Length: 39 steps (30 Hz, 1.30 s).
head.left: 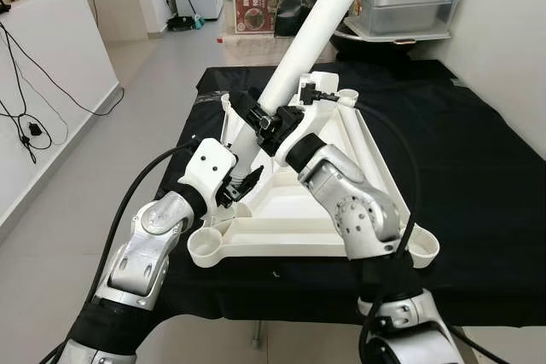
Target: Building children table
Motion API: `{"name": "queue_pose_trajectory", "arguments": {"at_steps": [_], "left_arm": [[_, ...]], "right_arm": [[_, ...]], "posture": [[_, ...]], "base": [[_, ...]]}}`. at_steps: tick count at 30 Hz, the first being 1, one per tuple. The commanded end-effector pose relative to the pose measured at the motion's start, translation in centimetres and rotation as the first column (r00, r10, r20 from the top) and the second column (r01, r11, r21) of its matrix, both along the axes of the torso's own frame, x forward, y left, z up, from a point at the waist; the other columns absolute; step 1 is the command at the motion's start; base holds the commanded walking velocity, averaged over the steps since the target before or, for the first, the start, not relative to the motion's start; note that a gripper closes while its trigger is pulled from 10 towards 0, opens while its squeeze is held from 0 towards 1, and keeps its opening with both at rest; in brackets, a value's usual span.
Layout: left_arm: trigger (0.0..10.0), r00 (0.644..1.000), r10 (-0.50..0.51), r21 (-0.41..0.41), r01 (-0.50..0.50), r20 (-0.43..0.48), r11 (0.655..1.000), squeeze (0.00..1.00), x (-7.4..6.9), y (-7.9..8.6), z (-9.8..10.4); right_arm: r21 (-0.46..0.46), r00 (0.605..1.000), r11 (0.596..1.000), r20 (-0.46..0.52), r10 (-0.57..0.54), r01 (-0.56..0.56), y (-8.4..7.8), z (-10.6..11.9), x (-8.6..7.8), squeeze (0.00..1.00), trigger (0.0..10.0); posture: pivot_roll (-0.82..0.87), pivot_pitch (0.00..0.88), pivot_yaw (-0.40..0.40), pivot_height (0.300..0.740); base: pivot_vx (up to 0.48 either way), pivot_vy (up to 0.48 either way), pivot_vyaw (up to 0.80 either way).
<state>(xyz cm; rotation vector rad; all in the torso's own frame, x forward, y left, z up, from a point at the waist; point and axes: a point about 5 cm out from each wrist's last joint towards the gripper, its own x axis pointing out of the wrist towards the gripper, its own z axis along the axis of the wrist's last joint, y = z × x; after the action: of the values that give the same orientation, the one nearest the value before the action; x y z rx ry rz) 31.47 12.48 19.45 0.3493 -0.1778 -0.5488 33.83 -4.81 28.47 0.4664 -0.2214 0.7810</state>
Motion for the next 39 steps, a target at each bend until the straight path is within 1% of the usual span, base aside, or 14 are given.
{"name": "queue_pose_trajectory", "arguments": {"at_steps": [1, 4, 5, 9, 10, 11, 20, 25, 26, 28, 29, 32, 38, 39], "left_arm": [[10.0, 1.000, -0.008, 0.033, 0.008, -0.010, 0.999, 0.00, -0.1, 0.1, -0.5], [10.0, 1.000, -0.009, 0.034, 0.010, -0.009, 0.999, 0.00, -0.1, 0.1, -0.5], [10.0, 1.000, -0.009, 0.035, 0.009, -0.008, 0.999, 0.00, -0.1, 0.1, -0.5], [10.0, 1.000, -0.008, 0.038, 0.008, -0.007, 0.999, 0.00, -0.1, 0.1, -0.5], [10.0, 1.000, -0.006, 0.038, 0.007, -0.007, 0.999, 0.00, -0.1, 0.2, -0.5], [10.0, 1.000, -0.005, 0.039, 0.005, -0.007, 0.999, 0.00, -0.1, 0.2, -0.6], [10.0, 1.000, 0.000, 0.053, 0.000, 0.001, 0.999, 0.00, 0.0, 0.5, -0.4], [10.0, 1.000, -0.002, 0.056, 0.001, 0.011, 0.998, 0.00, 0.1, 0.6, -0.2], [10.0, 1.000, 0.005, 0.051, -0.006, 0.019, 0.999, 0.05, 0.1, 0.7, -0.2], [10.0, 1.000, 0.010, 0.046, -0.011, 0.024, 0.999, 0.05, 0.2, 0.7, -0.1], [10.0, 0.999, 0.017, 0.035, -0.018, 0.029, 0.999, 1.00, 0.2, 0.9, 0.0], [10.0, 0.999, 0.020, 0.028, -0.021, 0.036, 0.999, 1.00, 0.2, 1.1, 0.3], [10.0, 0.999, -0.002, -0.018, 0.003, 0.054, 1.000, 1.00, -0.8, 1.5, 1.5], [10.0, 0.998, -0.012, -0.037, 0.014, 0.063, 0.999, 1.00, -1.4, 1.5, 1.9]], "right_arm": [[-0.006, 1.000, 1.000, 0.014, 0.008, -0.008, -0.1, 0.6, 0.0, 1.00, 10.0], [-0.027, 1.000, 1.000, 0.021, -0.001, 0.001, -0.3, 0.8, 0.2, 1.00, 10.0], [-0.030, 1.000, 1.000, 0.025, -0.002, 0.003, -0.4, 0.9, 0.3, 0.00, 10.0], [-0.028, 0.999, 0.999, 0.031, 0.023, -0.022, -0.3, 0.9, 0.2, 0.00, 10.0], [-0.023, 0.999, 0.999, 0.030, 0.044, -0.043, -0.2, 0.8, 0.0, 0.00, 4.2], [-0.021, 0.997, 0.997, 0.024, 0.068, -0.068, 0.1, 0.7, -0.3, 0.00, 0.0], [-0.014, 0.990, 0.991, -0.021, 0.136, -0.136, 1.3, -0.9, -1.3, 0.00, 0.0], [-0.001, 0.991, 0.992, -0.031, 0.129, -0.129, 1.1, -1.2, -1.3, 0.00, 0.0], [0.003, 0.992, 0.993, -0.032, 0.121, -0.120, 0.9, -1.2, -1.2, 0.00, 0.0], [0.005, 0.993, 0.993, -0.033, 0.115, -0.115, 0.8, -1.1, -1.1, 0.00, 0.0], [0.009, 0.994, 0.994, -0.032, 0.106, -0.106, 0.7, -1.0, -1.0, 0.00, 0.0], [0.021, 0.997, 0.997, -0.024, 0.077, -0.077, 0.2, -0.6, -0.6, 0.00, 0.0], [0.021, 0.999, 0.999, 0.022, -0.038, 0.038, -2.3, 0.8, 0.7, 0.00, 0.0], [0.004, 0.995, 0.995, 0.043, -0.095, 0.095, -3.5, 1.2, 1.2, 0.00, 0.0]], "posture": [[0.02, 0.000, 0.028, 0.740], [0.02, 0.000, 0.028, 0.740], [0.02, 0.000, 0.025, 0.740], [0.03, 0.000, 0.024, 0.740], [0.03, 0.000, 0.025, 0.740], [0.03, 0.000, 0.024, 0.740], [0.03, 0.000, 0.031, 0.740], [0.03, 0.000, 0.034, 0.740], [0.03, 0.000, 0.033, 0.740], [0.03, 0.000, 0.033, 0.740], [0.03, 0.000, 0.032, 0.740], [0.03, 0.000, 0.031, 0.740], [0.04, 0.000, 0.028, 0.740], [0.04, 0.000, 0.030, 0.740]], "base": [[0.000, 0.000, 0.00], [0.000, 0.000, 0.00], [0.000, 0.000, 0.00], [0.000, 0.000, 0.00], [0.000, 0.000, 0.00], [0.000, 0.000, 0.00], [0.000, 0.000, 0.00], [0.000, 0.000, 0.00], [0.000, 0.000, 0.00], [0.000, 0.000, 0.00], [0.000, 0.000, 0.00], [0.000, 0.000, 0.00], [0.000, 0.000, 0.00], [0.000, 0.000, 0.00]]}}
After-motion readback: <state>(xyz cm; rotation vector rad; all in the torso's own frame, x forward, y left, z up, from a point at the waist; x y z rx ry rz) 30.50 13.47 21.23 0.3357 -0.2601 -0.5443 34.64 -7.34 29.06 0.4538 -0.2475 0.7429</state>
